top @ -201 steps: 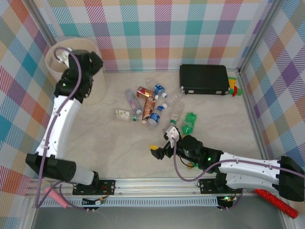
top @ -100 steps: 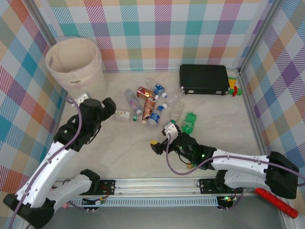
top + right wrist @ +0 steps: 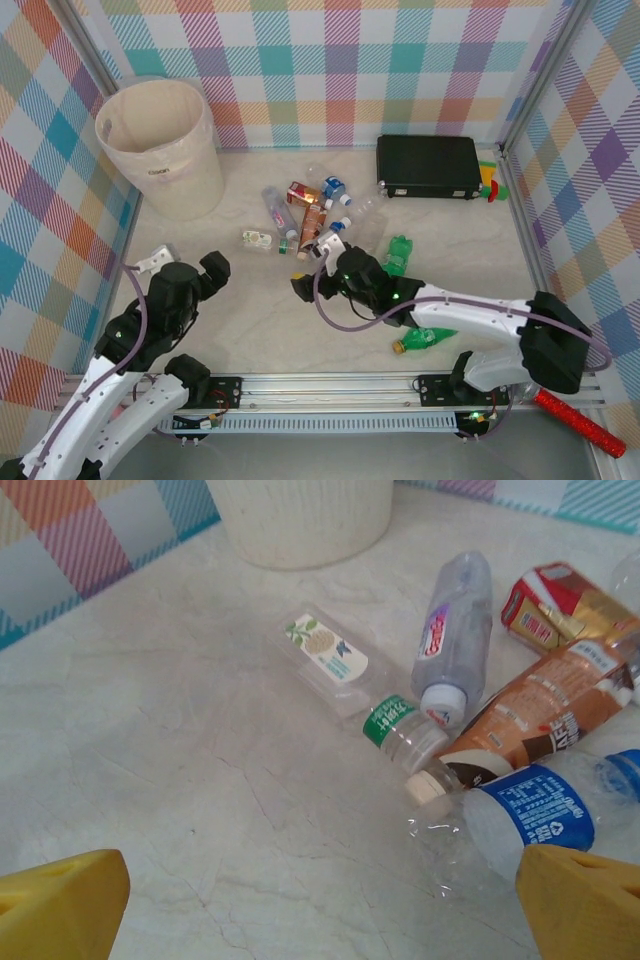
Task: Put the plastic bottles in the bin
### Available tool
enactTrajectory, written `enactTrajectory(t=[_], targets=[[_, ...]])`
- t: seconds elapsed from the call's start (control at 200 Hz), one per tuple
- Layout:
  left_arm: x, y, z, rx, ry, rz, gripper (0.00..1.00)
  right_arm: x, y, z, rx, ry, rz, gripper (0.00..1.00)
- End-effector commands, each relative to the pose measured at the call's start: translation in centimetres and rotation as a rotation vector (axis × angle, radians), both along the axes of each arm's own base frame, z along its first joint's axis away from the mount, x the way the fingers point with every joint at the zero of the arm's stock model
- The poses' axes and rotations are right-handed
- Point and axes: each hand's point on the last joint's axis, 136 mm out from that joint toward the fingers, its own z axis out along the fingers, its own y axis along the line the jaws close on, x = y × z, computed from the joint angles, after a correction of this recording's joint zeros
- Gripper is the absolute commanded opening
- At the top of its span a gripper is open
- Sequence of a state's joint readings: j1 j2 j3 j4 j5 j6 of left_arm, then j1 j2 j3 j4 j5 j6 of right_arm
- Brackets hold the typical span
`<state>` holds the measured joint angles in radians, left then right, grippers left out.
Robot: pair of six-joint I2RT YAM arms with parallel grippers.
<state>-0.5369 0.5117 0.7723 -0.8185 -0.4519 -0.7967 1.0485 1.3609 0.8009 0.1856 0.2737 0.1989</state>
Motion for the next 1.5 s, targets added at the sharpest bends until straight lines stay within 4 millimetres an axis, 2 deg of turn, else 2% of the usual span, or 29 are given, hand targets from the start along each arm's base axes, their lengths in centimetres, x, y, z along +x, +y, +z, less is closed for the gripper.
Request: enactTrajectory(t=[0.0,0.185,0.395,0.535,0.75,1.005,1.195,1.495], targets=[[-0.8,-0.5,-1.3,-0.003,0.031,-0.043,1.0,0.7,1.5,-0.4,-0.003,0.062,0.016,0.99],[-0.7,-1.5,-2.5,-0.002,0.055,-0.088,1.0,3.3,3.8,-2.4,-0.065,0.103,0.034,0.99],[-0.6,-2.1,-2.7,0.005,0.053,-0.111,1.0,6.3,5.8,-4.8,-0.11,0.184,0.085,0.99],[-0.5,-1.9,-2.8,0.028,0.057,-0.107,1.0,8.0,6.4,-7.2,-0.157,0.247,0.102,0.99],[-0.5,-1.9,-2.6,0.025,0.058,-0.106,1.0,10.2,7.0,-9.1,-0.187,0.277,0.114,1.0],[-0.4,-2.2,-2.9,0.006,0.064,-0.102,1.0,11.0,8.5,-10.0,-0.208,0.289,0.168,0.95],[-0.3,-2.2,-2.9,0.007,0.068,-0.098,1.0,11.5,9.2,-10.2,-0.223,0.276,0.188,0.95],[-0.3,-2.2,-3.1,0.006,0.077,-0.092,1.0,11.7,9.5,-12.9,-0.298,0.297,0.218,0.95]])
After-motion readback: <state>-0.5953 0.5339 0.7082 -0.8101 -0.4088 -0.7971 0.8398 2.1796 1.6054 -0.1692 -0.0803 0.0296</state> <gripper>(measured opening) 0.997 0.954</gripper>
